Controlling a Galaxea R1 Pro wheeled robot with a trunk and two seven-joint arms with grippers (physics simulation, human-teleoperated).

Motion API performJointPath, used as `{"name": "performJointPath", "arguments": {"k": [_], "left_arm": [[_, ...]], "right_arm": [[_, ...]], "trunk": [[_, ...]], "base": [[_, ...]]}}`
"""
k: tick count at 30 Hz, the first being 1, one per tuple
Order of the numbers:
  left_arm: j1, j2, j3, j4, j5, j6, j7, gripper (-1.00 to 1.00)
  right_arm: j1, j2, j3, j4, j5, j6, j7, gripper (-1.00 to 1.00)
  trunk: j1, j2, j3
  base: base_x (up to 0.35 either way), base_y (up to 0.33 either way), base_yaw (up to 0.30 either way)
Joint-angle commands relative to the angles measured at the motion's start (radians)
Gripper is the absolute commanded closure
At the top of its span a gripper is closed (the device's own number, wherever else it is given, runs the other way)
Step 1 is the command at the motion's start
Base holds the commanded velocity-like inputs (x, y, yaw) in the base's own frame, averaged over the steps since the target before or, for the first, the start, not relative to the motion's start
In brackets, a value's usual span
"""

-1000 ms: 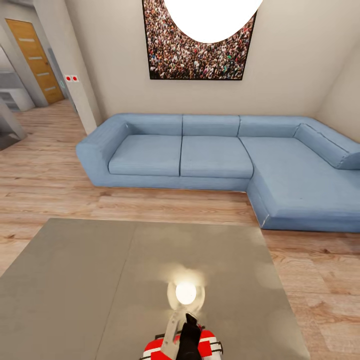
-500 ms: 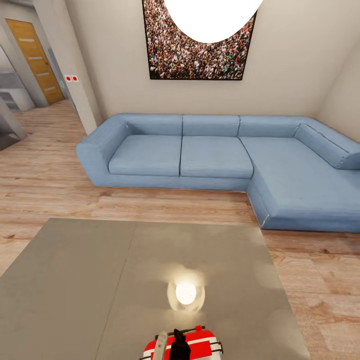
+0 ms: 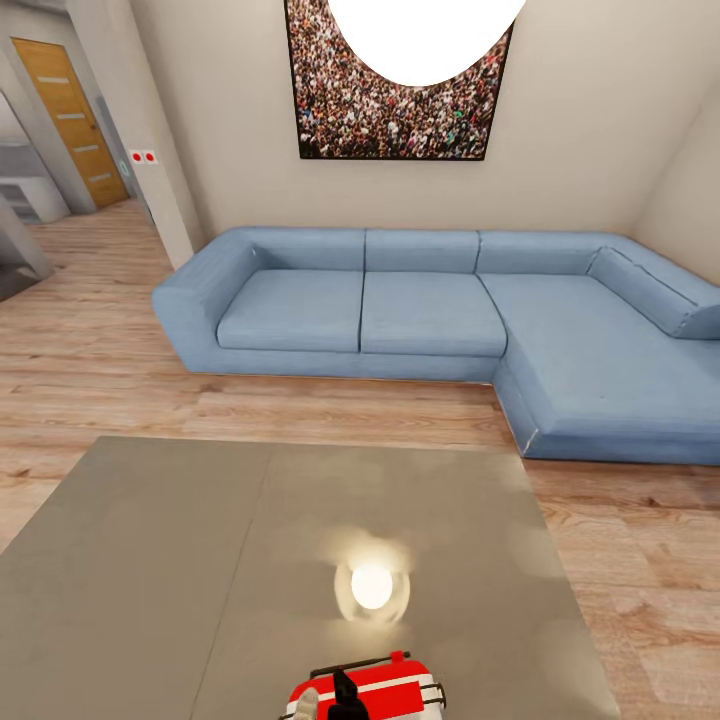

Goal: Turn on the radio receiver that's on the table in the living room.

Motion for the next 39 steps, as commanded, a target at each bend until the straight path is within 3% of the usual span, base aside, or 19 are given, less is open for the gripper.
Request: {"name": "performJointPath", "arguments": {"k": [1, 23, 39], "left_arm": [[0.0, 0.004, 0.0, 0.0, 0.0, 0.0, 0.0, -1.0], [0.0, 0.01, -0.001, 0.0, 0.0, 0.0, 0.0, -1.0], [0.0, 0.01, 0.0, 0.0, 0.0, 0.0, 0.0, -1.0]], "right_arm": [[0.0, 0.0, 0.0, 0.0, 0.002, 0.0, 0.0, -1.0], [0.0, 0.002, -0.012, 0.009, -0.003, -0.01, 0.004, -1.0], [0.0, 0.002, -0.05, 0.011, -0.02, -0.018, 0.008, -1.0]], "trunk": [[0.0, 0.0, 0.0], [0.0, 0.0, 0.0], [0.0, 0.0, 0.0]], "base": [[0.0, 0.0, 0.0], [0.0, 0.0, 0.0], [0.0, 0.0, 0.0]]}}
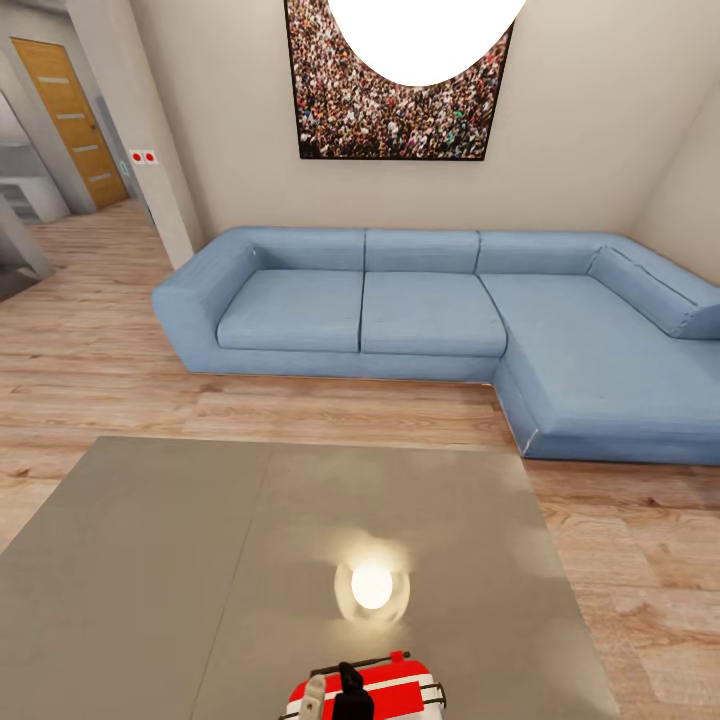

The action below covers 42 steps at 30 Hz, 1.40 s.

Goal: Turn on the radio receiver that's on the table in the living room.

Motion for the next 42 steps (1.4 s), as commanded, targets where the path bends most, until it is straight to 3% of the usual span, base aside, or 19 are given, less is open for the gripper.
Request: {"name": "performJointPath", "arguments": {"k": [1, 7, 13, 22, 29, 37, 42], "left_arm": [[0.0, 0.0, 0.0, 0.0, 0.0, 0.0, 0.0, -1.0], [0.0, 0.0, -0.001, 0.0, 0.0, 0.0, 0.0, -1.0], [0.0, 0.001, 0.0, 0.0, 0.0, 0.0, 0.0, -1.0], [0.0, 0.001, 0.0, 0.0, 0.0, 0.0, 0.0, -1.0], [0.0, 0.002, 0.0, 0.0, 0.0, 0.0, 0.0, -1.0], [0.0, 0.002, 0.001, 0.0, 0.0, 0.0, 0.0, -1.0], [0.001, 0.002, 0.0, 0.0, 0.0, 0.0, 0.0, -1.0]], "right_arm": [[0.0, -0.001, 0.0, 0.001, 0.0, 0.0, 0.005, -1.0], [0.0, -0.002, -0.008, 0.01, -0.001, -0.002, 0.038, -1.0], [0.0, -0.001, -0.081, 0.031, -0.003, -0.051, 0.075, -1.0], [0.0, 0.0, -0.109, 0.084, -0.003, -0.105, 0.091, -1.0], [0.0, 0.003, -0.185, 0.18, -0.003, -0.207, 0.103, -1.0], [0.0, 0.004, -0.208, 0.213, -0.003, -0.254, 0.124, -1.0], [0.0, 0.004, -0.21, 0.225, -0.005, -0.32, 0.127, -1.0]], "trunk": [[0.0, 0.0, 0.0], [0.0, 0.0, 0.0], [0.0, 0.0, 0.0], [0.0, 0.0, 0.0], [0.0, 0.0, 0.0], [0.0, 0.0, 0.0], [0.0, 0.0, 0.0]], "base": [[0.0, 0.0, 0.0], [0.0, 0.0, 0.0], [0.0, 0.0, 0.0], [0.0, 0.0, 0.0], [0.0, 0.0, 0.0], [0.0, 0.0, 0.0], [0.0, 0.0, 0.0]]}}
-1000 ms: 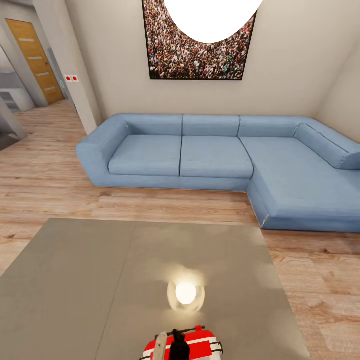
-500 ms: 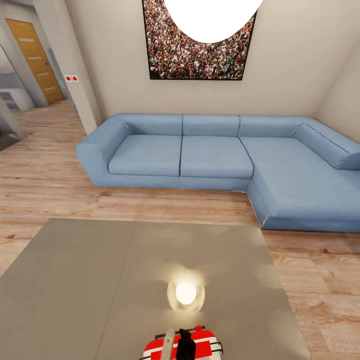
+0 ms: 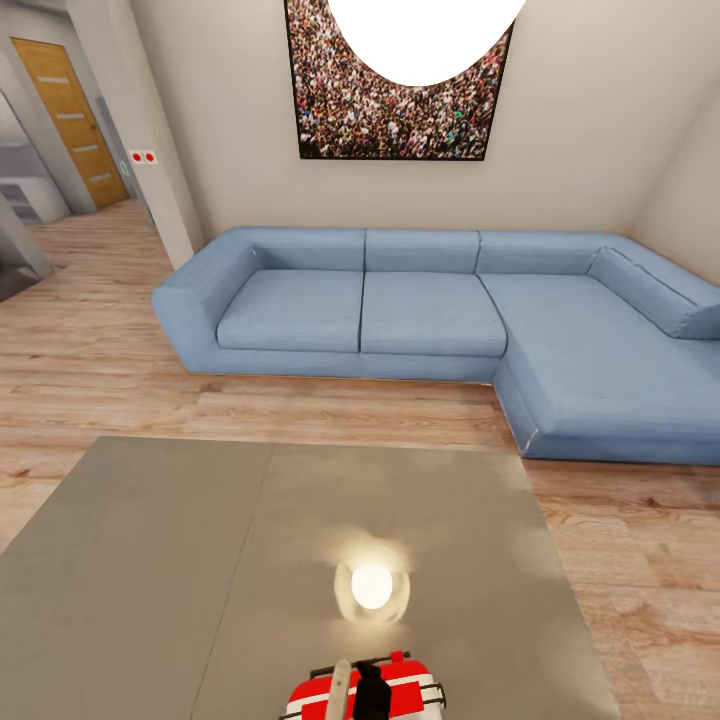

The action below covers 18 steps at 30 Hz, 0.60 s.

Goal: Turn on the radio receiver that's on the table in the living room.

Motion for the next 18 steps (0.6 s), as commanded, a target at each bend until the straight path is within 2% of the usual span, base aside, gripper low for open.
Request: {"name": "performJointPath", "arguments": {"k": [1, 4, 9, 15, 18], "left_arm": [[0.0, 0.0, 0.0, 0.0, 0.0, 0.0, 0.0, -1.0], [-0.001, 0.0, 0.0, 0.0, 0.0, 0.0, 0.0, -1.0], [-0.001, 0.001, 0.0, -0.001, 0.0, 0.0, 0.0, -1.0], [-0.001, 0.0, 0.0, 0.0, 0.0, 0.0, 0.0, -1.0], [-0.001, 0.0, 0.0, 0.0, 0.0, 0.0, 0.0, -1.0]], "right_arm": [[0.0, 0.0, 0.0, 0.001, 0.0, -0.003, 0.0, -1.0], [0.0, 0.0, 0.0, 0.012, -0.012, -0.017, 0.0, -1.0], [0.0, 0.0, 0.001, 0.035, -0.071, -0.038, -0.001, -1.0], [0.0, 0.0, 0.001, 0.052, -0.082, -0.047, -0.001, -1.0], [0.0, 0.0, 0.001, 0.072, -0.083, -0.082, -0.002, -1.0]], "trunk": [[0.0, 0.0, 0.0], [0.0, 0.0, 0.0], [0.0, 0.0, 0.0], [0.0, 0.0, 0.0], [0.0, 0.0, 0.0]], "base": [[0.0, 0.0, 0.0], [0.0, 0.0, 0.0], [0.0, 0.0, 0.0], [0.0, 0.0, 0.0], [0.0, 0.0, 0.0]]}}
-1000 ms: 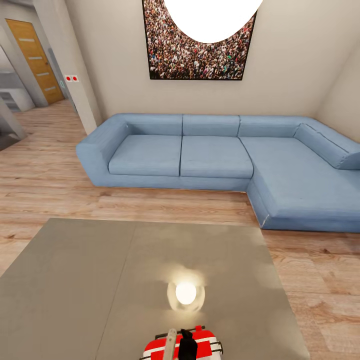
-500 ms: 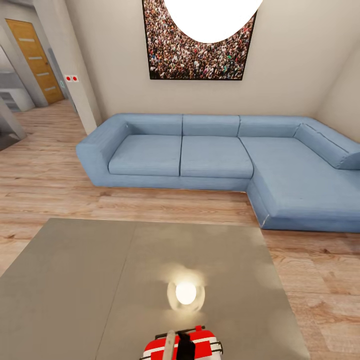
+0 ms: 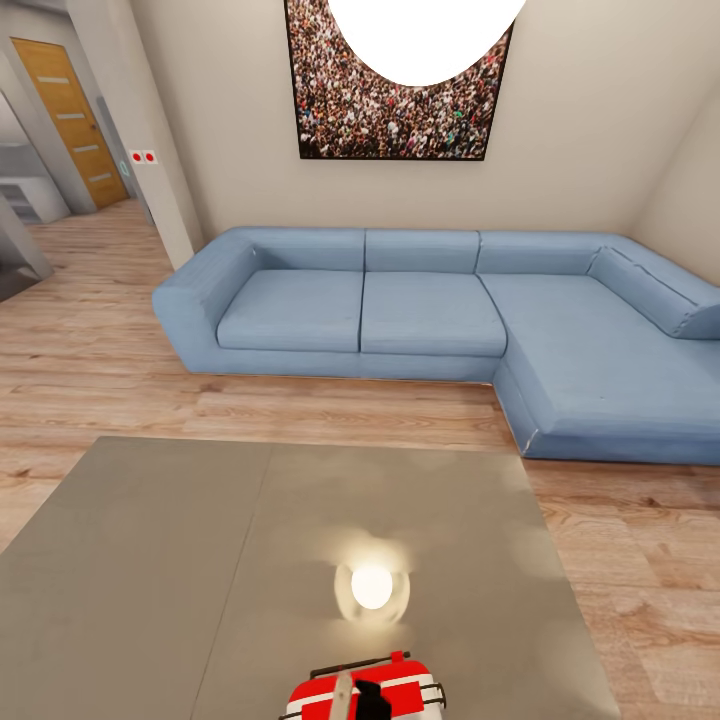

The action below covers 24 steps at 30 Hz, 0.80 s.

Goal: Turn on the radio receiver that's on the table in the living room.

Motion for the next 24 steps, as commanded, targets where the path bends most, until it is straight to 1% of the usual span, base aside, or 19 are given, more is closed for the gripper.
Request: {"name": "performJointPath", "arguments": {"k": [1, 9, 11, 13, 15, 19, 24], "left_arm": [[0.0, 0.0, 0.0, 0.0, 0.0, 0.0, 0.0, -1.0], [0.0, 0.0, 0.001, 0.0, 0.0, 0.0, 0.0, -1.0], [0.0, 0.0, 0.001, 0.0, 0.0, 0.0, 0.0, -1.0], [0.001, 0.0, 0.002, 0.0, 0.0, 0.0, 0.0, -1.0], [0.0, 0.0, 0.002, 0.0, 0.0, 0.0, 0.0, -1.0], [0.0, 0.0, 0.002, 0.0, 0.0, 0.0, 0.0, -1.0], [0.0, 0.0, 0.002, 0.0, 0.0, 0.0, 0.0, -1.0]], "right_arm": [[0.0, 0.0, 0.0, 0.006, 0.0, -0.007, 0.0, -1.0], [0.0, 0.0, -0.002, 0.017, 0.0, -0.02, 0.0, -1.0], [0.0, 0.0, -0.015, 0.019, 0.0, -0.026, 0.001, -1.0], [0.0, 0.0, -0.043, 0.037, 0.0, -0.041, 0.001, -1.0], [0.0, 0.0, -0.055, 0.052, 0.0, -0.061, 0.001, -1.0], [0.0, -0.001, -0.062, 0.076, 0.0, -0.089, 0.001, -1.0], [0.0, -0.001, -0.064, 0.093, 0.0, -0.097, 0.001, -1.0]], "trunk": [[0.0, 0.0, 0.0], [0.0, 0.0, 0.0], [0.0, 0.0, 0.0], [0.0, 0.0, 0.0], [0.0, 0.0, 0.0], [0.0, 0.0, 0.0], [0.0, 0.0, 0.0]], "base": [[0.0, 0.0, 0.0], [0.0, 0.0, 0.0], [0.0, 0.0, 0.0], [0.0, 0.0, 0.0], [0.0, 0.0, 0.0], [0.0, 0.0, 0.0], [0.0, 0.0, 0.0]]}}
